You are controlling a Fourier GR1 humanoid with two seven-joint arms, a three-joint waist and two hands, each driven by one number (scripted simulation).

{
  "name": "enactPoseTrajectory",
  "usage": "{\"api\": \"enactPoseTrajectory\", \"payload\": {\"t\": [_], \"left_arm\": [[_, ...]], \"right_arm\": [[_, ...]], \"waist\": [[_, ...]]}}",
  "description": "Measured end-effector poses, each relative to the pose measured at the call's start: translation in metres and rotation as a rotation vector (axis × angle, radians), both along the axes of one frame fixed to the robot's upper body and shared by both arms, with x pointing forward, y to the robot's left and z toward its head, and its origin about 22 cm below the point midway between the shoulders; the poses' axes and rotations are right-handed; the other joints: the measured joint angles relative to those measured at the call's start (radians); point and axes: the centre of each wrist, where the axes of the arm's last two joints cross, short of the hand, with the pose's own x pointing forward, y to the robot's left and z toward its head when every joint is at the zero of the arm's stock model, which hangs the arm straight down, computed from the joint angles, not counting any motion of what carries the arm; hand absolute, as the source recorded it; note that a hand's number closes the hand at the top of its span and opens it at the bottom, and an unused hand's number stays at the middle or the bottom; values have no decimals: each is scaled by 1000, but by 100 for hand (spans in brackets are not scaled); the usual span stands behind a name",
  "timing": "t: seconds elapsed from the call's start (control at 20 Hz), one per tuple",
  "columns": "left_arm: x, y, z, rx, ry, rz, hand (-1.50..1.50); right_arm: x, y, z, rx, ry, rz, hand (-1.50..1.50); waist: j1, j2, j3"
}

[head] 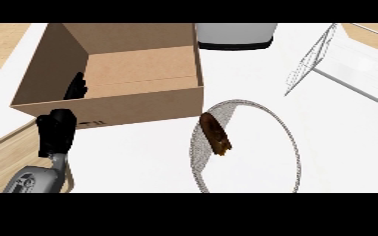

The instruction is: Pick the bell pepper from the placemat and place it in the tiered shelf

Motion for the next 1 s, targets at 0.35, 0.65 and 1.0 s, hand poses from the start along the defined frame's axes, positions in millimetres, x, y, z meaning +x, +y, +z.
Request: {"api": "enactPoseTrajectory", "payload": {"t": [0.35,0.65,1.0], "left_arm": [[0,-1,1,6,7,1,0],[-5,2,2,5,10,1,0],[-12,12,-2,4,22,39,0]], "right_arm": [[-9,5,30,28,-118,66,-150],[-42,1,66,49,-347,23,-150],[-97,-12,88,148,-416,-66,-150]], "waist": [[3,1,-1],[-5,-3,-1],[-36,-13,-2]]}}
